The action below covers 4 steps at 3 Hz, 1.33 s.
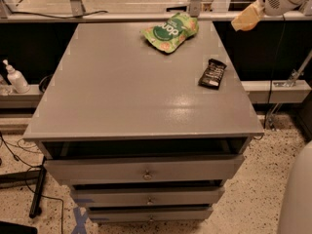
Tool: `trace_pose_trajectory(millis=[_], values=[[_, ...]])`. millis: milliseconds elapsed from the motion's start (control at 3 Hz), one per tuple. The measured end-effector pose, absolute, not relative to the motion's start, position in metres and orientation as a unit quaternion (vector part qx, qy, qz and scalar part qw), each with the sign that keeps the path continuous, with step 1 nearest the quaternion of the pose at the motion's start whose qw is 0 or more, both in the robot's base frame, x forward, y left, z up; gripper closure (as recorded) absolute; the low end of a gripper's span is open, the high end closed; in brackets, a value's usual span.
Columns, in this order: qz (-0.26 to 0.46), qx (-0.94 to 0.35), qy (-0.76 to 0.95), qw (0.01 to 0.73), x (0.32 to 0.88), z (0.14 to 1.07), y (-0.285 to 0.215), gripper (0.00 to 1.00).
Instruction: Move orange near rxbar chocolate
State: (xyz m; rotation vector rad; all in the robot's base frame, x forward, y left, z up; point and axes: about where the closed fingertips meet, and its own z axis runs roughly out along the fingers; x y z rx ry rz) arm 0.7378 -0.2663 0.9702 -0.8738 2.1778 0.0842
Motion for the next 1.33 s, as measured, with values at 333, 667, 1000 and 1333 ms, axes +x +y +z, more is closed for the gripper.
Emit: trace_pose_trajectory(millis=[333, 667, 1000, 1333], values=[[0.038, -0.348, 0.866, 0.356, 0.712, 0.958, -0.286, 1.00], [0.045, -0.360, 0.877, 0.314, 0.686, 0.927, -0.297, 1.00], [0.054, -0.367, 0.885, 0.281, 0.664, 0.898, -0.301, 1.00], [0.065, -0.369, 0.889, 0.263, 0.644, 0.877, -0.303, 1.00]])
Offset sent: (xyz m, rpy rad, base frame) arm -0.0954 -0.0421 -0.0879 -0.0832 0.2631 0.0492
